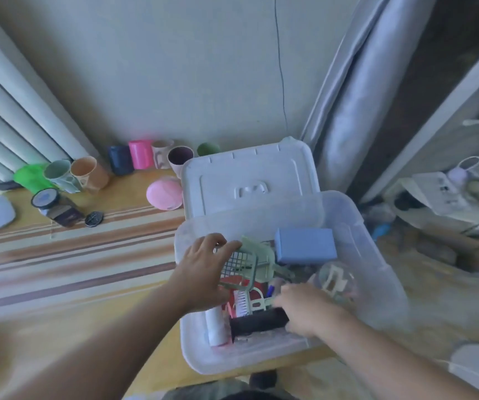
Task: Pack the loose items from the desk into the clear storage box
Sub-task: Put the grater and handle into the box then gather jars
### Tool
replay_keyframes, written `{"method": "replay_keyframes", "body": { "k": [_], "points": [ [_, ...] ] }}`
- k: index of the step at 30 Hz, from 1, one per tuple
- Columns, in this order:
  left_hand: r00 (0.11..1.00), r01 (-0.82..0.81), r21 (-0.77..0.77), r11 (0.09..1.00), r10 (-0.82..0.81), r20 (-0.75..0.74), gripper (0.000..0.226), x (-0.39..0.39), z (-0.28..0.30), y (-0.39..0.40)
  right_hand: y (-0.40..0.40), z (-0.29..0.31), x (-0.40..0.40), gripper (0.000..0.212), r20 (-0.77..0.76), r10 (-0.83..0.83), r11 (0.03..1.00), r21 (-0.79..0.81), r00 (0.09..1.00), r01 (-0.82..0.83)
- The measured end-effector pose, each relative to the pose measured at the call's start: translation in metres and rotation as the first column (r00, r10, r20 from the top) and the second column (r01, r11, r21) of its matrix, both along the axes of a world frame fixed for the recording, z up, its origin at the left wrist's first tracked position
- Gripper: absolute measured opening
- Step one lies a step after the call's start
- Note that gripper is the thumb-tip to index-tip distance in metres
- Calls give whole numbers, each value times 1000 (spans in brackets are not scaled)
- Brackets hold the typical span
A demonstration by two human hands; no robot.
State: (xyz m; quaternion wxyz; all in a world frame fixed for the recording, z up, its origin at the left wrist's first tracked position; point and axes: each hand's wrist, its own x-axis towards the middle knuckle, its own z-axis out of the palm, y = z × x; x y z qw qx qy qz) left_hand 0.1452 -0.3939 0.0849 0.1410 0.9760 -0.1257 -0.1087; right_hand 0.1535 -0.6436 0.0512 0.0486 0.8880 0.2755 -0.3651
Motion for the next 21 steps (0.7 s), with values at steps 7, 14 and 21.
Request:
{"method": "replay_keyframes", "body": {
  "k": [7,14,21],
  "points": [
    [983,-60,218,974,96,-156,89,-7,-18,-26,-10,2,20,49,-124,-131,967,202,983,155],
    [951,76,438,896,68,-303,97,-16,-51,-32,-4,3,24,38,-56,-191,937,287,980,199],
    [997,-52,222,974,64,-51,66,-5,-32,-21,36,-7,27,61,165,-159,897,435,973,73]
  ]
}}
